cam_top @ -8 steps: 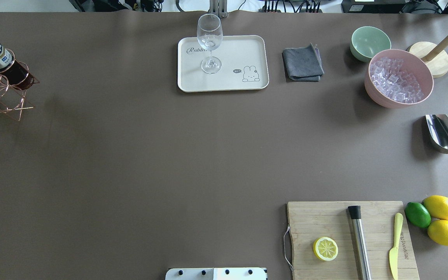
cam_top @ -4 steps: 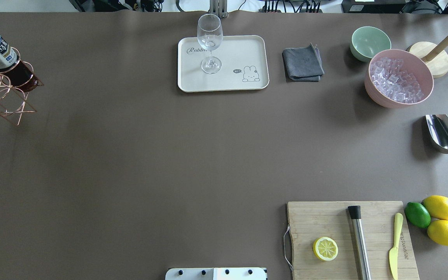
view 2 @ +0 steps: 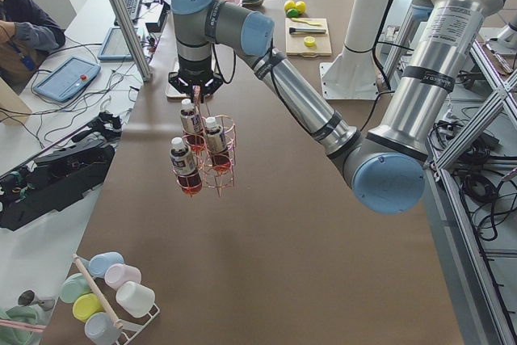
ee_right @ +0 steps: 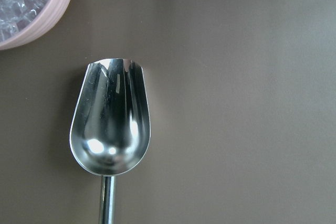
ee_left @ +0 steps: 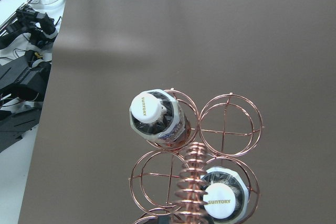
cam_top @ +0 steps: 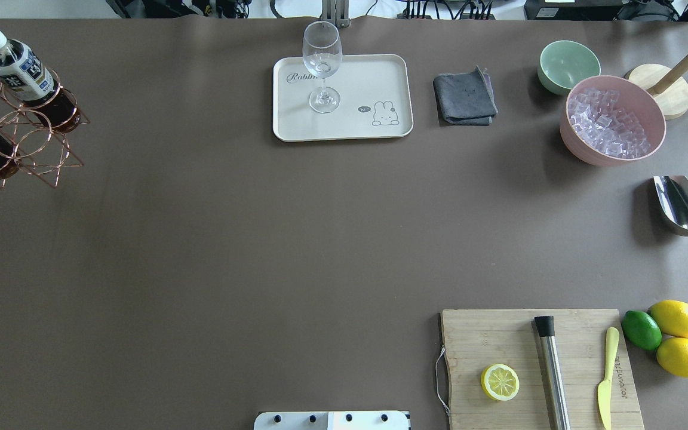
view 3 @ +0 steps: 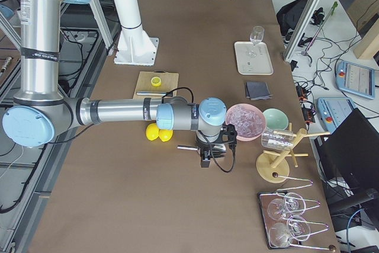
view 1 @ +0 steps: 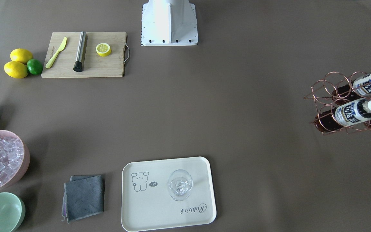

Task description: Take tea from basket to plate

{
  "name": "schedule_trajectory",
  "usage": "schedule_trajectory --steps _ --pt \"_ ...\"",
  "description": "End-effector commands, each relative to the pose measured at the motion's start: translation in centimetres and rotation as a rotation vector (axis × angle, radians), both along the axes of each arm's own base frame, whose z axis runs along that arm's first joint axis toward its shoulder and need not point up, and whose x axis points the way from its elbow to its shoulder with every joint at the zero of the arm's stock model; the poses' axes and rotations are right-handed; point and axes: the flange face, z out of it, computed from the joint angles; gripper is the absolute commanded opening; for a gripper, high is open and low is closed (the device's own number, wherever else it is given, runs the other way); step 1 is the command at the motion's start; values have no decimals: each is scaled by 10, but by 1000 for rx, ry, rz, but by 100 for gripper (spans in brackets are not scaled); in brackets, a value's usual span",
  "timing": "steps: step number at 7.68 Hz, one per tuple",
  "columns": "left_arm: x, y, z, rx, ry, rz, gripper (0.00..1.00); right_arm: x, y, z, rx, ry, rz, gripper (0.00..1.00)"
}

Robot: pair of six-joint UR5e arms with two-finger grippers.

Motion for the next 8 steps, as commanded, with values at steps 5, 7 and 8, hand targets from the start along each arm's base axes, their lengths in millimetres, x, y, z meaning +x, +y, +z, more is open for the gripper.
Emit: schedule_trajectory --steps 5,7,8 --pt "243 36 -160 -4 62 187 0 -1 -18 -19 44 -4 1 100" --pt "298 61 -203 -19 66 190 0 -20 -53 -52 166 -23 -30 100" --pt "318 71 -218 -23 66 190 0 -42 -72 -65 276 -40 -68 100"
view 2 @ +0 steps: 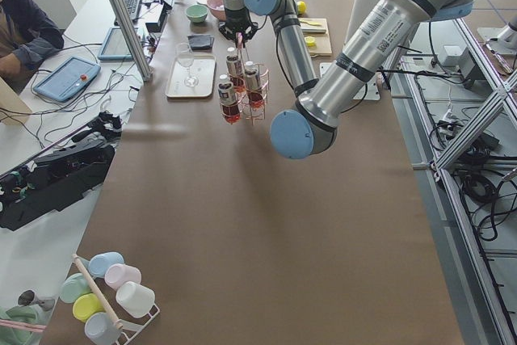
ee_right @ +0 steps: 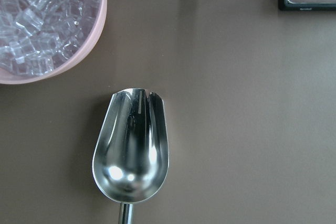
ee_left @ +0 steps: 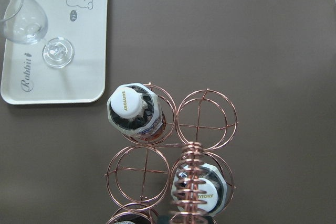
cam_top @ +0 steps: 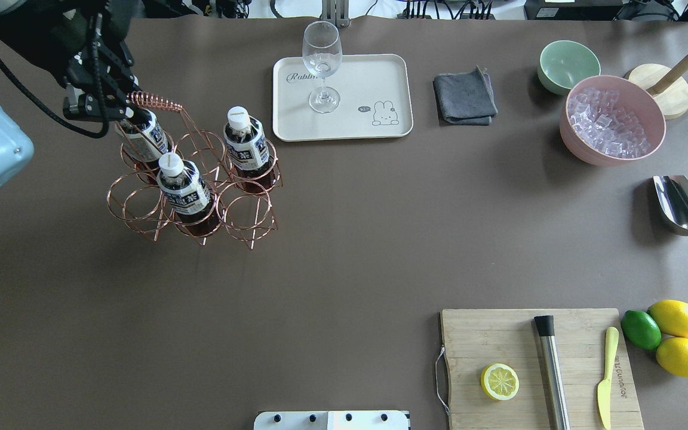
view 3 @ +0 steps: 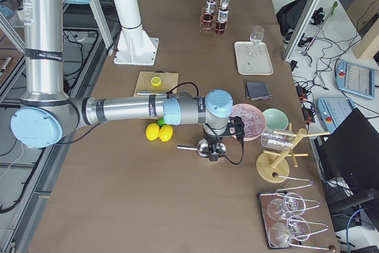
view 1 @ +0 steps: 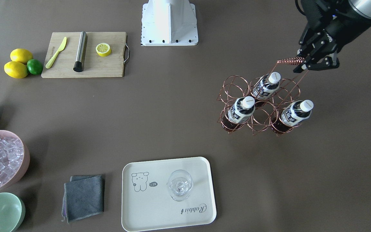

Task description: Take tea from basket to plate

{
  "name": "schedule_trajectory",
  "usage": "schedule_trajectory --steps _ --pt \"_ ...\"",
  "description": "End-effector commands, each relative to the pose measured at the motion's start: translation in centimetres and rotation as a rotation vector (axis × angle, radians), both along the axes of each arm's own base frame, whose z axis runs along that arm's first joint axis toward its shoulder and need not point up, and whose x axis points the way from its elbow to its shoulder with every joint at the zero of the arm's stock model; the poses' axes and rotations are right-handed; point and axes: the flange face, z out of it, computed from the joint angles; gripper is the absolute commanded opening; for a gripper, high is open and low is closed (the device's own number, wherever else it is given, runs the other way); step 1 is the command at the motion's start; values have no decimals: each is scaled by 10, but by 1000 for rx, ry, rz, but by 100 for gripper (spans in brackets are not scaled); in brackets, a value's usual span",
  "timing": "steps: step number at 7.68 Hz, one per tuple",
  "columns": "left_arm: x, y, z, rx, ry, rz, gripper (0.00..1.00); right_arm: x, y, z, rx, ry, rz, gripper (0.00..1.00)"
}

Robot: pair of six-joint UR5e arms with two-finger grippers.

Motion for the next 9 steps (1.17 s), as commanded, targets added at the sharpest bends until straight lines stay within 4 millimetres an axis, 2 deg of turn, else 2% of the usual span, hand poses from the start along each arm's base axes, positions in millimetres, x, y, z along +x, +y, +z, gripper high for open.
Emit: schedule_trajectory --steps 1,2,4,5,6,7,8,9 --pt "55 27 -40 1 -8 -9 0 -49 -43 -51 217 -85 -34 100" --pt "68 35 -47 -4 -8 -4 0 -76 -53 -88 252 -162 -1 100" --pt "102 60 -66 5 -16 -7 0 -144 -51 -142 351 -288 25 100" --pt "109 65 -71 15 -16 -5 0 -176 -43 -160 418 -317 55 100" --pt "116 61 -72 13 -18 -2 0 -206 -46 -189 516 -357 104 100" --pt "125 54 -70 7 -13 -7 0 -241 -57 -239 561 -405 131 100" --pt "136 53 -68 -8 -6 -15 0 -288 -59 -289 617 -436 171 100" --pt "142 55 -70 -1 -9 -20 0 -334 -49 -325 608 -485 215 100"
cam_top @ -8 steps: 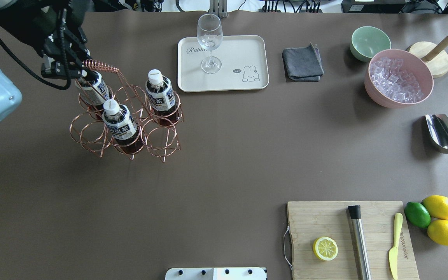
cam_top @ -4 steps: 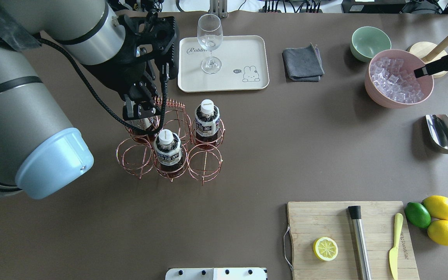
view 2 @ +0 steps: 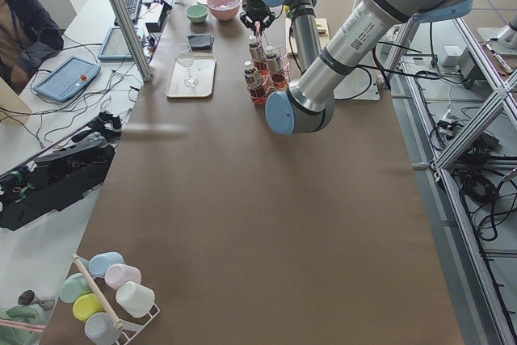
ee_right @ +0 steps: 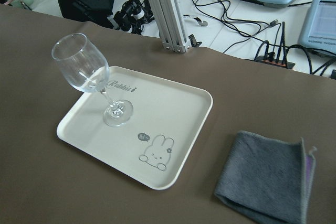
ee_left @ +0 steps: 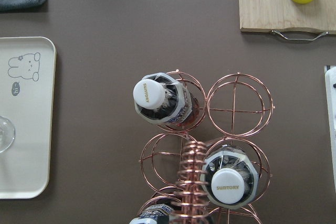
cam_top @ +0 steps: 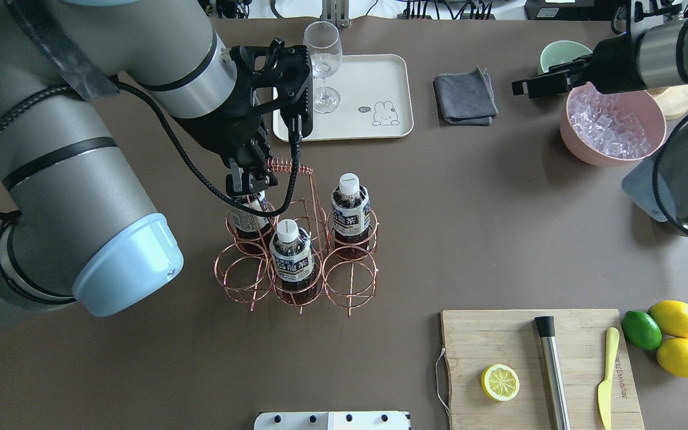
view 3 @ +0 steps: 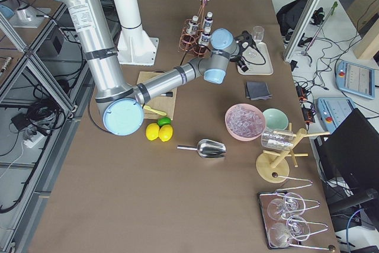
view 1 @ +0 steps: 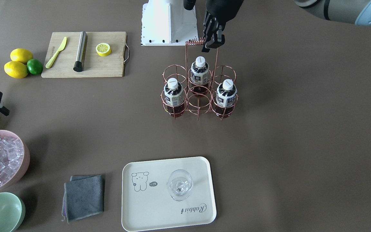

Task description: Take tea from basket to plate

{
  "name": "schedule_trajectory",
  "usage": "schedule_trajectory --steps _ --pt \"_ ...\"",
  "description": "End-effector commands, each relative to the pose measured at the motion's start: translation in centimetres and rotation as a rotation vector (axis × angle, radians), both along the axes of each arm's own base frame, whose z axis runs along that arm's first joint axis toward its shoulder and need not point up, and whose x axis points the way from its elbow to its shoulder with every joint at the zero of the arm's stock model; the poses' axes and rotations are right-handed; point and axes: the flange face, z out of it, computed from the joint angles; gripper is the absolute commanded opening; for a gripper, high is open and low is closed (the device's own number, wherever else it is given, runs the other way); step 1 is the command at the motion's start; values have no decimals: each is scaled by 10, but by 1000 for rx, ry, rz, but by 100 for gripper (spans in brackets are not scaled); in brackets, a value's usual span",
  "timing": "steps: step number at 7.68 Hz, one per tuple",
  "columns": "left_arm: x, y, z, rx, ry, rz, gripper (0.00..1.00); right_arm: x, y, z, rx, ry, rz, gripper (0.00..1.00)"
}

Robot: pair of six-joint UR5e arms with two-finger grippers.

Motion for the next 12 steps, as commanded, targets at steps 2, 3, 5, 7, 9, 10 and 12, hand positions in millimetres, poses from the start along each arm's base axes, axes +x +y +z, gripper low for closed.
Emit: schedule_trajectory --steps 2,3,5,7,9,10,12 --pt "14 1 -2 -8 4 -19 0 -150 49 -82 85 -81 99 100" --pt "12 3 -3 -5 8 -18 0 -142 60 -88 109 -90 91 100" --pt "6 8 -6 4 21 -19 0 -135 75 -92 117 -103 92 100" --pt "4 10 -5 -11 24 -30 0 -152 106 -123 100 -57 106 100" --pt "5 10 -5 -12 23 -30 0 -172 130 -133 108 -37 137 100" --pt "5 10 -4 -12 21 -31 0 -182 138 -139 113 -41 138 100" --pt "5 9 -3 -14 18 -33 0 -195 133 -171 96 12 162 100"
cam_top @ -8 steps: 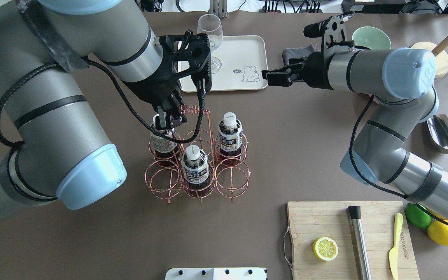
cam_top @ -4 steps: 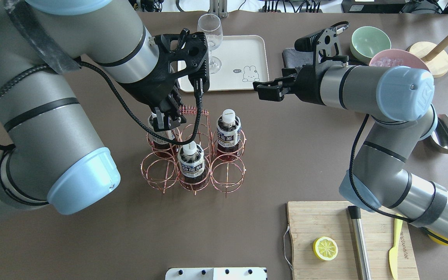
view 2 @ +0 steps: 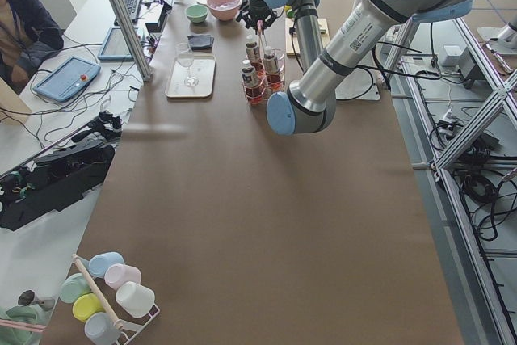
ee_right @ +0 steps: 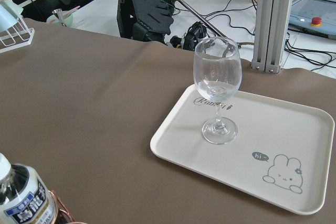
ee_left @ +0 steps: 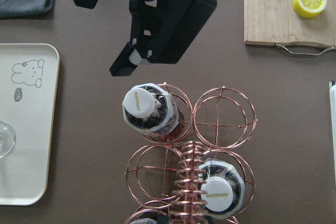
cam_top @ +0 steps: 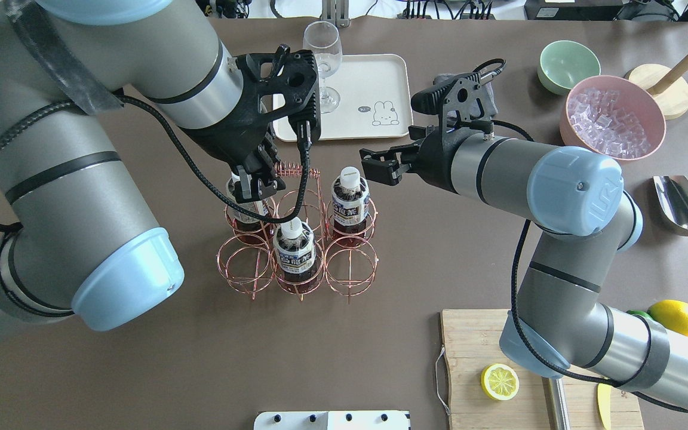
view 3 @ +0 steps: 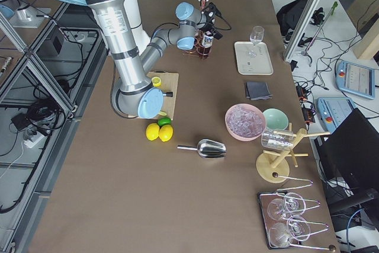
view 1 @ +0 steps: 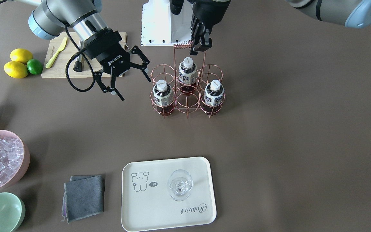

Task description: Take tea from basket to plate

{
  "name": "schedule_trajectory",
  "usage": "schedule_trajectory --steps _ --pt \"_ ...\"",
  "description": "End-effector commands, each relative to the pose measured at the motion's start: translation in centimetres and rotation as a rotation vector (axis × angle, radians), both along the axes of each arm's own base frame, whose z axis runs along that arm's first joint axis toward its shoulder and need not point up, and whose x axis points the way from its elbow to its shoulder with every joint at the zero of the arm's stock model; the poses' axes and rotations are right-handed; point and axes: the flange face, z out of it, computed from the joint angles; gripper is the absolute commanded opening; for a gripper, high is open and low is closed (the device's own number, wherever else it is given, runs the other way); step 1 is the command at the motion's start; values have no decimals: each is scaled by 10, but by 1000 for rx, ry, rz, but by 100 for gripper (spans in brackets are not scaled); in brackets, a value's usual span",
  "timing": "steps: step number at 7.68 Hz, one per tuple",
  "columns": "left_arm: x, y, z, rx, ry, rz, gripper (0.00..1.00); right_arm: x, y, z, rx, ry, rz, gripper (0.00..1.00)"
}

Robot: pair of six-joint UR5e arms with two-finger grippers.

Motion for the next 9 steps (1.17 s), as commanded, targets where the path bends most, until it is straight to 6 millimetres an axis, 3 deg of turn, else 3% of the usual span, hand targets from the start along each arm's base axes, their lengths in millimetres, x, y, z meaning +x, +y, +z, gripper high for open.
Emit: schedule_trajectory --steps 1,2,9 --pt "1 -1 3 -5 -6 0 0 -27 8 -27 -30 78 20 100" --pt "1 -2 3 -5 -6 -2 0 -43 23 -25 -23 88 24 100" --pt "2 -3 8 -10 -12 -2 0 -58 39 -26 -36 105 4 100"
